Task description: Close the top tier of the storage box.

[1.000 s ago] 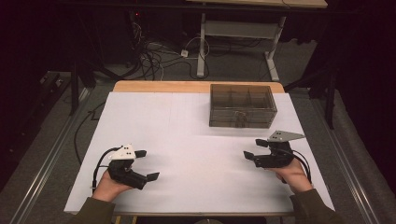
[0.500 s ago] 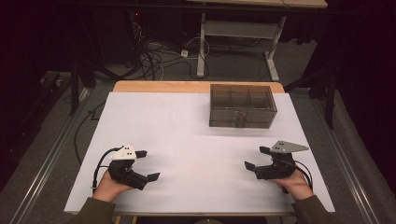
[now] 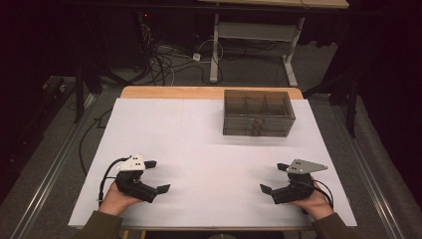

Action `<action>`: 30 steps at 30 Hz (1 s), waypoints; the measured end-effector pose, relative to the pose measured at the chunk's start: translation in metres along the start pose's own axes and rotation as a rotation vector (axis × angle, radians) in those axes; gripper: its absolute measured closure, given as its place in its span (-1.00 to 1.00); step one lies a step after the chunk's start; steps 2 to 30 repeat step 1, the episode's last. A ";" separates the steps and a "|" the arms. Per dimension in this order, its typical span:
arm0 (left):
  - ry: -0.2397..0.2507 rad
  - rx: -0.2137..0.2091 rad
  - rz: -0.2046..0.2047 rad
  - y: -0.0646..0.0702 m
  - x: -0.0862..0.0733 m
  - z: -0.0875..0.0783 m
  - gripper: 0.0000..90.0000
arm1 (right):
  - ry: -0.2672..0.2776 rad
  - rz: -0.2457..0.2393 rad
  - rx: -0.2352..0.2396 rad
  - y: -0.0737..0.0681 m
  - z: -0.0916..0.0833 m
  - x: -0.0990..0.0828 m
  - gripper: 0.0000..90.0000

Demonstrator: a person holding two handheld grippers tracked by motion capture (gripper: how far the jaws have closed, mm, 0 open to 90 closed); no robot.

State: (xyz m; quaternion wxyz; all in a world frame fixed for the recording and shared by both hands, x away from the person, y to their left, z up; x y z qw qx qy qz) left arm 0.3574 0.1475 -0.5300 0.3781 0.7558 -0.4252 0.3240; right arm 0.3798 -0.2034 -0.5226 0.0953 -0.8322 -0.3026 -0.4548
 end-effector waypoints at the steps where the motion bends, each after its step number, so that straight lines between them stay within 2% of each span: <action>1: 0.000 0.000 0.000 0.000 0.000 0.000 -1.00 | 0.000 0.002 0.001 0.000 0.000 0.000 -0.98; 30: 0.000 0.000 0.000 0.000 0.000 0.000 -1.00 | 0.000 0.002 0.001 0.000 0.000 0.000 -0.98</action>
Point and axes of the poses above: each handheld gripper's, and its own axes: z roughly forward along the jaws, x roughly out of its top, y roughly to its right, the point moved 10 cm from there along z, roughly forward along the jaws, and after that the axes turned 14 degrees about -x, right-handed, at the moved point
